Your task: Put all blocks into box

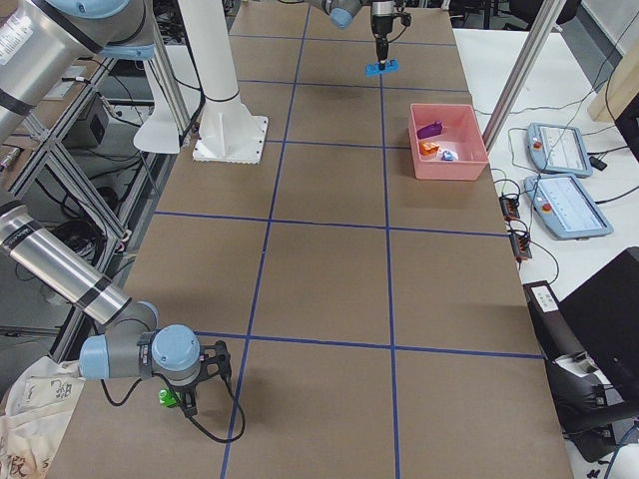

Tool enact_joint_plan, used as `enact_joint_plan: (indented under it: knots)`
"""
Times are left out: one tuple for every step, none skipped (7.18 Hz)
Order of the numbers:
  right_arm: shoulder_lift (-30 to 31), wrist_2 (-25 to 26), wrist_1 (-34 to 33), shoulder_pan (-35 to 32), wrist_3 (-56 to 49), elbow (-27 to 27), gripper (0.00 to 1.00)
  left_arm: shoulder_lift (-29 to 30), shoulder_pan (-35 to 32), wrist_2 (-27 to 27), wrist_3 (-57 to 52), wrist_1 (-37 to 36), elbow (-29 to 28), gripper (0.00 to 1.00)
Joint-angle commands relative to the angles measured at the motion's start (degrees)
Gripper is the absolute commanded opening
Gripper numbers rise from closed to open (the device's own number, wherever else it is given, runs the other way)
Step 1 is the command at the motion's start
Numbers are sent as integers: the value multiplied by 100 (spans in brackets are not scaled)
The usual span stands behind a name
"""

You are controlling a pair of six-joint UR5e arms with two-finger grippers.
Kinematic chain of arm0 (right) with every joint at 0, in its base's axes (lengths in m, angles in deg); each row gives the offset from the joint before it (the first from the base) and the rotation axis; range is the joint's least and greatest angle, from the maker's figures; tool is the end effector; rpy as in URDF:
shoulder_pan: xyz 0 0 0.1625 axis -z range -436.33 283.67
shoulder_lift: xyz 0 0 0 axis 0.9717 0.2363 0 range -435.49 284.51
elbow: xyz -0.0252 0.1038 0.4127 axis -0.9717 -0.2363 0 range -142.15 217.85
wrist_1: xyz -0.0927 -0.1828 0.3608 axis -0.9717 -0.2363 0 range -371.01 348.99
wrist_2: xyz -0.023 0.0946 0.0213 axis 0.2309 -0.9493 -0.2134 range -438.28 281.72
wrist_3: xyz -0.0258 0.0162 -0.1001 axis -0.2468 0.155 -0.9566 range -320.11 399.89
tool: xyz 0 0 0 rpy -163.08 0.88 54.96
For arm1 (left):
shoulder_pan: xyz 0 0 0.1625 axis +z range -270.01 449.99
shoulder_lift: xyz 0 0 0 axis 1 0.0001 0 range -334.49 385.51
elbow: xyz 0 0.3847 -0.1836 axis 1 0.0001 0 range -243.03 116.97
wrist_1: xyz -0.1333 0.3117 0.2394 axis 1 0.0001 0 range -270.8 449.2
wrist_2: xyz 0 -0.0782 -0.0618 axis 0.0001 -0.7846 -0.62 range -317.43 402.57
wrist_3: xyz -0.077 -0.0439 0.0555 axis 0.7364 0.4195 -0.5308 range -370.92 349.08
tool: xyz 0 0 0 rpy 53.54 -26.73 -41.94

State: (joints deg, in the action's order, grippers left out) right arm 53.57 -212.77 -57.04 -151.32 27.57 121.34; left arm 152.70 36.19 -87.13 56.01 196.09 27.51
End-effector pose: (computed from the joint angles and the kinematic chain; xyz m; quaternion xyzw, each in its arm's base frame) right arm 0.0309 -0.1159 0.8516 -0.0217 -0.3781 -0.2135 0.9005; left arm 0.3549 -0.5975 0.2269 0.0319 0.5256 -0.0713 0.8471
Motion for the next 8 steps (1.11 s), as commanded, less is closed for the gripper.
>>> enact_joint_plan:
  knots:
    - [-91,-86,-2,-7,1,-104,61,1205,-17,312,152,130,-1330,0]
    - [-108,-138,-2,-7,1,-122,54,1682,-17,357,736,722,-2034,0]
    - [-100,-139,-2,-7,10,-131,38,1930,1,375,1142,1111,-2528,0]
    - [-100,-139,15,-7,-8,-131,20,2202,1,558,1268,1150,-2846,0]
    - [-65,-139,33,-16,-16,-140,11,2257,10,560,1356,1150,-2876,0]
    - [-12,-139,41,-16,-43,-122,0,2354,27,560,1505,1142,-2885,0]
    - [-12,-139,42,-25,-43,-122,0,2511,45,586,1698,1142,-2989,0]
    - [6,-148,42,-34,-52,-79,0,2774,88,795,1891,1142,-3216,0]
